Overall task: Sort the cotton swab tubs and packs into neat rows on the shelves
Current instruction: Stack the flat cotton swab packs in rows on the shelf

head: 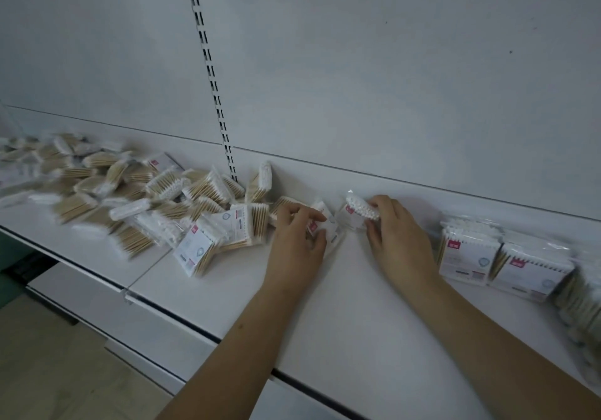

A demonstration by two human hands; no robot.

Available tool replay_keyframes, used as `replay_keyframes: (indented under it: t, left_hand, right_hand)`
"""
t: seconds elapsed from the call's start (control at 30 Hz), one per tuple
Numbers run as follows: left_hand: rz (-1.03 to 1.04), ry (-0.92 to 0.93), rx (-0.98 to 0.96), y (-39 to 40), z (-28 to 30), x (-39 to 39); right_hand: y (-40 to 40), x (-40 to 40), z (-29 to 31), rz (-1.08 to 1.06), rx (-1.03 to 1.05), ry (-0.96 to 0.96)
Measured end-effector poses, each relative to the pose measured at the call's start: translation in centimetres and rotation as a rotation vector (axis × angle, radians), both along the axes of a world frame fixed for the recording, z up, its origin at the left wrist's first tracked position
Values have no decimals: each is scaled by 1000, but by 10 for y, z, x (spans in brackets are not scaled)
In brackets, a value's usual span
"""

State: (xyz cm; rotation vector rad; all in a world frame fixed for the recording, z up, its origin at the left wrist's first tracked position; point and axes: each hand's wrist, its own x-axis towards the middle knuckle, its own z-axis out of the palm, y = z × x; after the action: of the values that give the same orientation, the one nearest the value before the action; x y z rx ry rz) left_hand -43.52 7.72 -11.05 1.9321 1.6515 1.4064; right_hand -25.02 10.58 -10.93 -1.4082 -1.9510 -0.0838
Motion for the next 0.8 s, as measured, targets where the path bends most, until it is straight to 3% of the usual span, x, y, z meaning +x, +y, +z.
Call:
replay_keyframes:
  t: [0.3, 0.47, 0.6, 0.8]
  left_hand:
    - [-140, -181, 89, 2, 2, 1]
    - [-236, -237, -125, -2, 1, 5]
    - [-308, -170, -126, -15, 12, 14]
    - [-599, -152, -175, -26, 37, 64]
  right_hand:
    - [-13, 7, 48, -37, 124, 171]
    - [-34, 42, 101, -20, 100, 289]
    - [-70, 86, 135, 22, -44, 226]
    - [-113, 148, 138, -73, -151, 126]
